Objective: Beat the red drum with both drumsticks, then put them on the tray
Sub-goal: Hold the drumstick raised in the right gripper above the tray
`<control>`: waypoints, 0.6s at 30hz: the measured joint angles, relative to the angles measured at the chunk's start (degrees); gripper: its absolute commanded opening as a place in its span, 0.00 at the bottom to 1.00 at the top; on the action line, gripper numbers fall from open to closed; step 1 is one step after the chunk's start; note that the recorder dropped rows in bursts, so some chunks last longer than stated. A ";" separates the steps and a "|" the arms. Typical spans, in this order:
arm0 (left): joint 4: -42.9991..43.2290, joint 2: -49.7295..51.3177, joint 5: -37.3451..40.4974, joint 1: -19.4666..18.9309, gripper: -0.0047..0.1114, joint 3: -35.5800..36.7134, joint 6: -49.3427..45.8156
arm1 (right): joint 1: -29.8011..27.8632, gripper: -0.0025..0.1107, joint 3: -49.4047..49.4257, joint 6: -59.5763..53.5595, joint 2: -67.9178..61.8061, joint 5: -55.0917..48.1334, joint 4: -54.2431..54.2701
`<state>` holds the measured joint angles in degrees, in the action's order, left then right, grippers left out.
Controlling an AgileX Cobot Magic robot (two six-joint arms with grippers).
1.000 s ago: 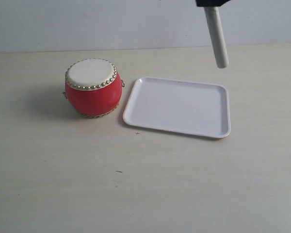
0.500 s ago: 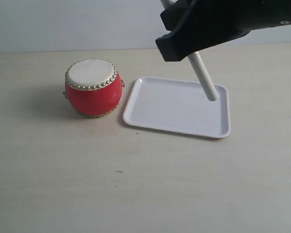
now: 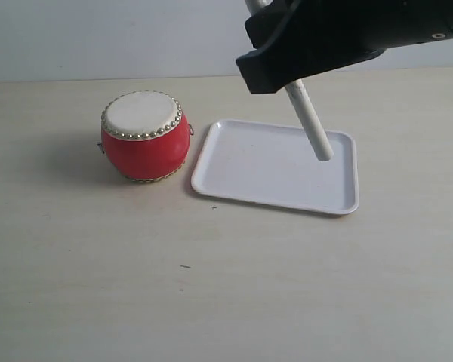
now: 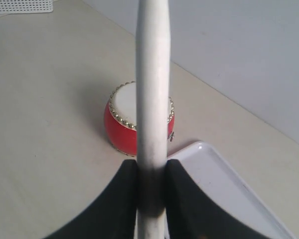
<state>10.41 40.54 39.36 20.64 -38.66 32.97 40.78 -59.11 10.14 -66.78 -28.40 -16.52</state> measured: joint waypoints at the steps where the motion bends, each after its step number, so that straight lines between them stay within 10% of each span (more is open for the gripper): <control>1: 0.00 0.00 0.00 0.00 0.04 0.00 0.00 | 0.00 0.02 0.00 0.00 0.00 0.00 0.11; 18: 0.15 0.00 -1.67 0.00 0.04 0.00 0.00 | 0.00 0.02 0.00 0.00 0.00 -0.11 0.11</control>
<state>10.56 40.54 37.69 20.64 -38.66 32.97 40.78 -59.11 10.14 -66.78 -28.52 -16.41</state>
